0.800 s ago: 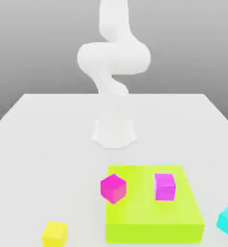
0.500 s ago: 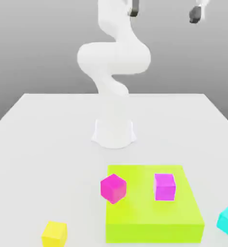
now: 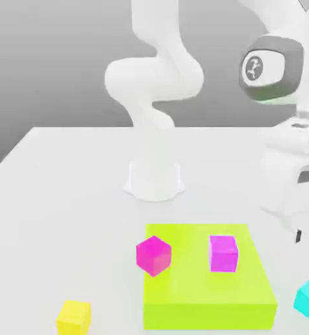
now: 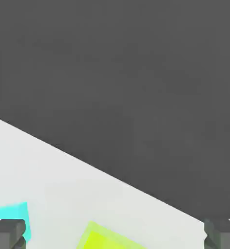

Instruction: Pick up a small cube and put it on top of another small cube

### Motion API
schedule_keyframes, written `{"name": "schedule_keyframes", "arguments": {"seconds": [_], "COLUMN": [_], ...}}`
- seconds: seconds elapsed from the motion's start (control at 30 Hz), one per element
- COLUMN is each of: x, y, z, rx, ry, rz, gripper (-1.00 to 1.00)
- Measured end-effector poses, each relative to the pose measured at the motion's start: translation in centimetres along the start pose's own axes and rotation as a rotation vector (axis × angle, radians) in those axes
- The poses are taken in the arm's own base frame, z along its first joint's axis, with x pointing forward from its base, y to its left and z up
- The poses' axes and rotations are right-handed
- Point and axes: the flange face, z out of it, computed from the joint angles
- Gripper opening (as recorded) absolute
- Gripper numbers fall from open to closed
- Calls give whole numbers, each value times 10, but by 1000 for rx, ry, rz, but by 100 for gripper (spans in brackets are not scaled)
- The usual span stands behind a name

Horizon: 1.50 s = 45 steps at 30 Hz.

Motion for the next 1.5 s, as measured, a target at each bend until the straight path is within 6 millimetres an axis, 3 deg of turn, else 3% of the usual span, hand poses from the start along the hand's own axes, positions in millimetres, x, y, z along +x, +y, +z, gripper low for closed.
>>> {"name": "schedule_keyframes", "arguments": {"seconds": [0.2,0.33,0.37,0.57,0.63,0.73,0.93,1.0,1.1,1.23,1.37,1.47,1.5], "x": [-64,-80,-82,-83,-80,-74,-12,20,63,98,109,101,95], "y": [-35,-38,-38,-37,-38,-39,-27,-1,64,159,260,341,359], "z": [88,145,154,158,143,104,115,118,114,102,86,71,70], "rx": [-10,-9,-10,-10,-9,-10,-99,-124,-137,-136,-126,-114,-109], "ry": [-143,-161,-162,-161,-162,-162,-220,-234,-236,-224,-195,-162,-148], "rz": [-116,-128,-129,-129,-128,-129,-96,-22,165,427,717,962,1024], "gripper": [0,0,-100,-100,-100,-100,-100,-100,-100,-100,-100,-100,-100]}}
